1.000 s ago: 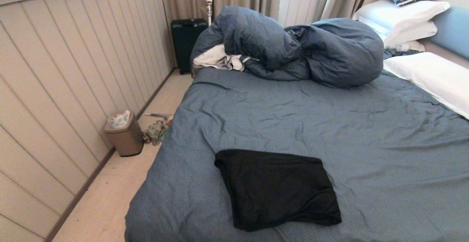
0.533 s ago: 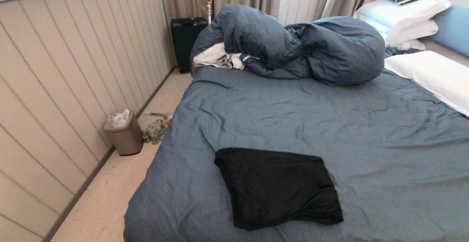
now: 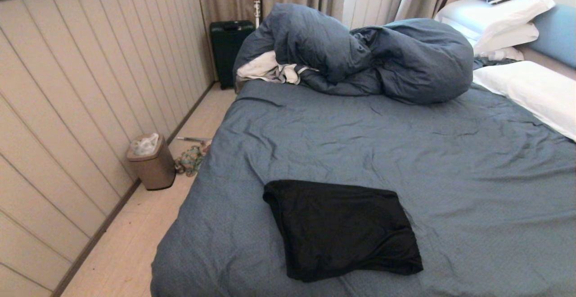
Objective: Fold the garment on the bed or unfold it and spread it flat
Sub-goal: Unford the black T-shirt
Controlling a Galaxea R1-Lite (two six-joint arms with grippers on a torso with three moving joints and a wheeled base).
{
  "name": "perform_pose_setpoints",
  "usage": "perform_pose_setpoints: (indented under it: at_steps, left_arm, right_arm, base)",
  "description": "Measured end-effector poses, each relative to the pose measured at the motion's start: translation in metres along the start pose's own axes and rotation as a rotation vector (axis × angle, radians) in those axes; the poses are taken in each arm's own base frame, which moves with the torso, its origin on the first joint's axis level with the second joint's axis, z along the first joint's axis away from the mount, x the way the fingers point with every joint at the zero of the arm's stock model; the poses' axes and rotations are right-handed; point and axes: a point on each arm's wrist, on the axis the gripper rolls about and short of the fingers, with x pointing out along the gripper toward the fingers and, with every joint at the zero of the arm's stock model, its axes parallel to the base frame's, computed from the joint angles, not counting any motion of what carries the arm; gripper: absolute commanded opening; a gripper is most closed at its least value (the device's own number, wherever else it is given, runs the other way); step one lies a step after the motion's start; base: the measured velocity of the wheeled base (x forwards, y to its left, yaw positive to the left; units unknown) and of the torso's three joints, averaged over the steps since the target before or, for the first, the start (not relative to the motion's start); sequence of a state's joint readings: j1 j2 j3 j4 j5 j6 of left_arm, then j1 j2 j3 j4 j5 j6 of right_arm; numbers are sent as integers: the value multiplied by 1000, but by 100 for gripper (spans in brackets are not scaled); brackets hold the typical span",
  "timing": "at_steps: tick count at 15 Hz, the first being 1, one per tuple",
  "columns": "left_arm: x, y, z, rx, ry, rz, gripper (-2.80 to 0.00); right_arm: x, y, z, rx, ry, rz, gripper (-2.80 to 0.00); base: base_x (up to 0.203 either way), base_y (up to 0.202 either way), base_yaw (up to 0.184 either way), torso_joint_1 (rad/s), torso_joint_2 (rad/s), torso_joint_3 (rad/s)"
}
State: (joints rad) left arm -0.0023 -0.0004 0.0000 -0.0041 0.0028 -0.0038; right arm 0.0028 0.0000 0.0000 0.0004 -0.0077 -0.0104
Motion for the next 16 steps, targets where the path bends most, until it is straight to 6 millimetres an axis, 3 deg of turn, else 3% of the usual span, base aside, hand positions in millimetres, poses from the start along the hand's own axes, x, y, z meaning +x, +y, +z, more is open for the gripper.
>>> perform_pose_setpoints:
  at_steps: [6, 8, 10, 12, 14, 16]
  left_arm:
    - [0, 0, 0, 13, 0, -2, -280]
    - [0, 0, 0, 14, 0, -3, -280]
    - [0, 0, 0, 15, 1, -4, -280]
    - [0, 0, 0, 14, 0, -4, -280]
    - [0, 0, 0, 15, 0, -4, -280]
    - [0, 0, 0, 15, 0, -4, -280]
  right_arm:
    - [0, 0, 1, -12, 5, 2, -280]
    - [-3, 0, 9, -13, 43, 4, -280]
    - [-9, 0, 46, 0, 26, 11, -280]
    - [-4, -1, 96, 32, 21, 22, -280]
    - [17, -1, 151, 64, 38, 34, -280]
    - [58, 0, 196, 82, 105, 54, -280]
  base:
    - [0, 0, 0, 0, 0, 0]
    - [0, 0, 0, 0, 0, 0]
    - [0, 0, 0, 0, 0, 0]
    - [0, 0, 0, 0, 0, 0]
    - [0, 0, 0, 0, 0, 0]
    - [0, 0, 0, 0, 0, 0]
